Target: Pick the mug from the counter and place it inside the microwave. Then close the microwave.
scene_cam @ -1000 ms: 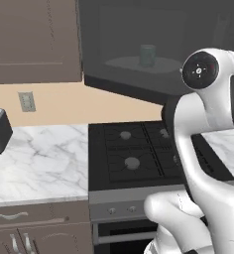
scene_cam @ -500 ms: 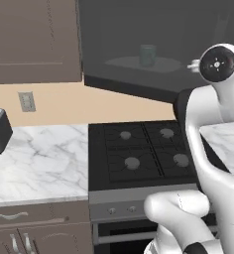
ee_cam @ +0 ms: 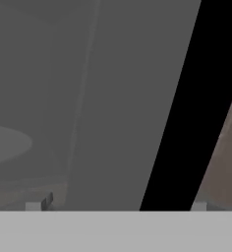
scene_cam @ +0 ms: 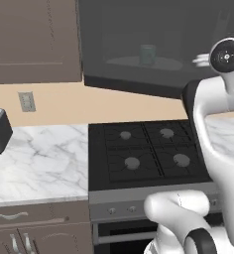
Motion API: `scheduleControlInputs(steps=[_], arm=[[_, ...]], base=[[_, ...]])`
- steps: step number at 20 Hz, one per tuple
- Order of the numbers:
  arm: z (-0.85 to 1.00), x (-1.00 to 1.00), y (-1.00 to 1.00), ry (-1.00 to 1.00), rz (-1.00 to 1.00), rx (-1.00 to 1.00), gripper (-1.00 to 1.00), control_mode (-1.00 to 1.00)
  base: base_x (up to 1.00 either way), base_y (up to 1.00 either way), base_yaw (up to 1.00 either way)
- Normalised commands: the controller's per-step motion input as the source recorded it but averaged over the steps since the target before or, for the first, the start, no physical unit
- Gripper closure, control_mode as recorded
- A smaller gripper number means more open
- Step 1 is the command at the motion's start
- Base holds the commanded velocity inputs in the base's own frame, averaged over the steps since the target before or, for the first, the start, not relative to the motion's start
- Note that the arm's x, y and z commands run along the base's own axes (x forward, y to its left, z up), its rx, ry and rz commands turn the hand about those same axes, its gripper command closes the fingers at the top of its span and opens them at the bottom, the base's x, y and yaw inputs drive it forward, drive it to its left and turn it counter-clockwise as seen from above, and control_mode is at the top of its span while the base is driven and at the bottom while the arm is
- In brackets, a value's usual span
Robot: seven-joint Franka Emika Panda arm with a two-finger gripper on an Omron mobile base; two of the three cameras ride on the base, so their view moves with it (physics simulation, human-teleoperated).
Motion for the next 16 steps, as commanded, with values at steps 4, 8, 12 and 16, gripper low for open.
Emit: scheduleControlInputs(steps=[4,8,12,16], arm=[[0.00,0.49,-0.27,0.00,0.00,0.00,-1.00,-1.00],[0.00,0.51,-0.23,0.00,0.00,0.00,-1.00,-1.00],[0.00,0.46,-0.21,0.00,0.00,0.00,-1.00,-1.00],[0.00,0.51,-0.21,0.00,0.00,0.00,-1.00,-1.00]], base=[[0.00,0.00,0.00],[0.00,0.00,0.00],[0.00,0.00,0.00],[0.00,0.00,0.00]])
